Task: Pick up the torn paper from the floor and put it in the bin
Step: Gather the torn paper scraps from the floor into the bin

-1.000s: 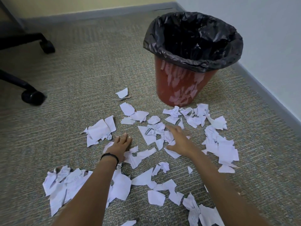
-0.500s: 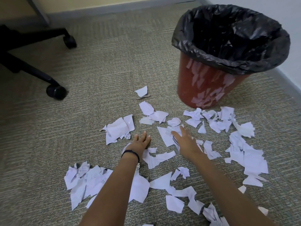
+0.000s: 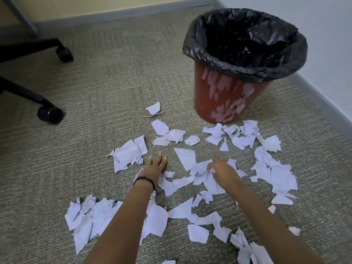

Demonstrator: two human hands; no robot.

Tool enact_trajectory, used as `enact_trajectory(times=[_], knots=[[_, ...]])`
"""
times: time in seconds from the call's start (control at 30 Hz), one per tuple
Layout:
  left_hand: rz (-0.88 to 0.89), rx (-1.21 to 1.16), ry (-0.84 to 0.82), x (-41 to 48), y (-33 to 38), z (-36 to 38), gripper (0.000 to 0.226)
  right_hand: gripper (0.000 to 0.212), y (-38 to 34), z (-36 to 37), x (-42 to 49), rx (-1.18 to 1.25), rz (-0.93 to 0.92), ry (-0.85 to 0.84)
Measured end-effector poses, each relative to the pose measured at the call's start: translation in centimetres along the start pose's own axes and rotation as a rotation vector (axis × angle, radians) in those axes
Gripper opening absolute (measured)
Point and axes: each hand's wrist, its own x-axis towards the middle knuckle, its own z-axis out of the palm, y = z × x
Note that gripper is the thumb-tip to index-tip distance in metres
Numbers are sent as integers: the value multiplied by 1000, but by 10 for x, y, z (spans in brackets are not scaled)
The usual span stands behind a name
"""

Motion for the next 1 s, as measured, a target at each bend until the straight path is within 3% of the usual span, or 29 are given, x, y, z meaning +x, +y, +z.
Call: enact_trajectory(times=[0.17,0.23,0.3,0.37,0.47,0.6,0.77,1.0], knots=[[6,-70,66,3,-5,6,85,20,-8,-29,-15,277,-7,26],[18,-154,120,3,-8,5,74,15,-15,-52,-23,440,-9,44],[48,-241,250,0,-11,3,54,16,-26,-79,-34,638,-8,23],[76,-264,482,-7,-14,5,42,12,-36,-108,-45,817,-35,41],[-3,-159,734,-10,-24,21,45,13,-49,-147,-59,1019,-88,127],[-209,-314,600,-6,-32,36,40,17,-56,-194,-62,1301,-187,281],[-239,-274,539,4,-38,41,47,17,-57,-239,-45,1628,-286,450],[-279,-287,536,12,-39,34,47,13,-57,-264,-16,1997,-96,599]])
